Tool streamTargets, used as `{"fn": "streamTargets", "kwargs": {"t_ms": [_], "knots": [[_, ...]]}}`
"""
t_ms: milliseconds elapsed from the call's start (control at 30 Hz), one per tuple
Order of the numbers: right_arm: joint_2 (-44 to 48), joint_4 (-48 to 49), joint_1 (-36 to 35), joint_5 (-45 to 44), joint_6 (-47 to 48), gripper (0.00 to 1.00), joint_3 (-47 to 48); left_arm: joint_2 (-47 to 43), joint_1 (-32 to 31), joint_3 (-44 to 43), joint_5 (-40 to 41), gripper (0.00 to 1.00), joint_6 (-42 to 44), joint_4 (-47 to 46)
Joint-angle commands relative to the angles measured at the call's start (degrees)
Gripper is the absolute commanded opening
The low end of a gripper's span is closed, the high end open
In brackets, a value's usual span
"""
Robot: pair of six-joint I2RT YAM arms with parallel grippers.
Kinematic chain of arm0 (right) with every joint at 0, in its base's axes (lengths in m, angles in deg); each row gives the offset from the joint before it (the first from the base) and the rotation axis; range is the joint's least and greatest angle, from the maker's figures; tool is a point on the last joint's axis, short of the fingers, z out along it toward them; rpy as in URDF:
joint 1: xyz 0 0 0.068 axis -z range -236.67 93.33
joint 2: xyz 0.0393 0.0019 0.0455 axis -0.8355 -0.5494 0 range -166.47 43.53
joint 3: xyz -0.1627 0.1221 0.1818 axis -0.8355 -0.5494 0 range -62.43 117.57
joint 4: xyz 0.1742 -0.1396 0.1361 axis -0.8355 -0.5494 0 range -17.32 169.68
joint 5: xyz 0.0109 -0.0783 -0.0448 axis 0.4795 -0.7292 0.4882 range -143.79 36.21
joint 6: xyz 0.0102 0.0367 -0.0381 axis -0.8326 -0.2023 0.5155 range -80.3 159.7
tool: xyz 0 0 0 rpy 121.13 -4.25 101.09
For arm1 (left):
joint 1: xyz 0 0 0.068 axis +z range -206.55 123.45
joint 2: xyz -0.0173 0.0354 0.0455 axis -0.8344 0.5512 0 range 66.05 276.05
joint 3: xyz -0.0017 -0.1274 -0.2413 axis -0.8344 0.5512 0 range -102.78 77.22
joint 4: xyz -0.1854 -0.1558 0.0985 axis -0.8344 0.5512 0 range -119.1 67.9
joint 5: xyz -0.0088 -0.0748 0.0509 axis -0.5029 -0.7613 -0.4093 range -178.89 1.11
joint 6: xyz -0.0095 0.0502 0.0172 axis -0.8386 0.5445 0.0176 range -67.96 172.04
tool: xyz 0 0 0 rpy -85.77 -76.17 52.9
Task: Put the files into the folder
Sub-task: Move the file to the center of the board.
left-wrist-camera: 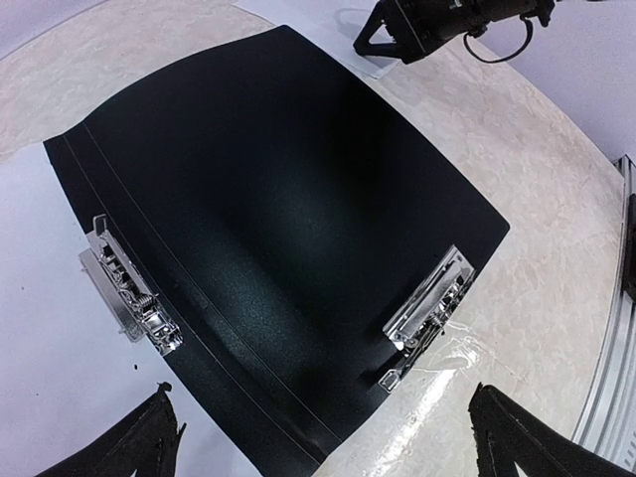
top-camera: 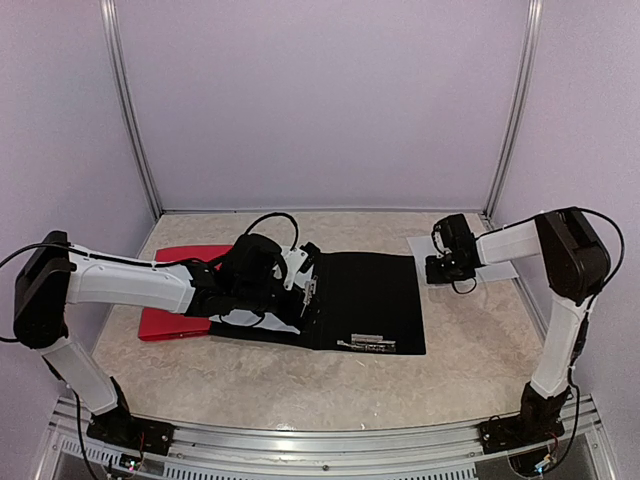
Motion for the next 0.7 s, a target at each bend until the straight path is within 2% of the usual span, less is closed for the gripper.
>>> {"fn": "streamTargets", "kwargs": {"t_ms": [0,200,433,667], "knots": [[3.36,-6.28,0.19,3.74,-2.5,0.0,-7.51,-1.29,0.22,-0.51,0.85,0.99,-0.13,0.59],[9.44,-9.28,-5.13,2.91,-6.19,0.0,-13.3,-1.5,0.25,-0.55,0.75,0.99,-0.1,0.59],[18.51,-15.08,-12.32,1.69,-15.98,0.0,-21.09,-2.59,0.28,-0.11,0.7,0.99,-0.08,0.76],[24.71,-21.38,-23.65,1.21,-26.6,0.0,-25.56,-3.17,0.26,-0.25,1.2,0.99,0.48,1.3]]}}
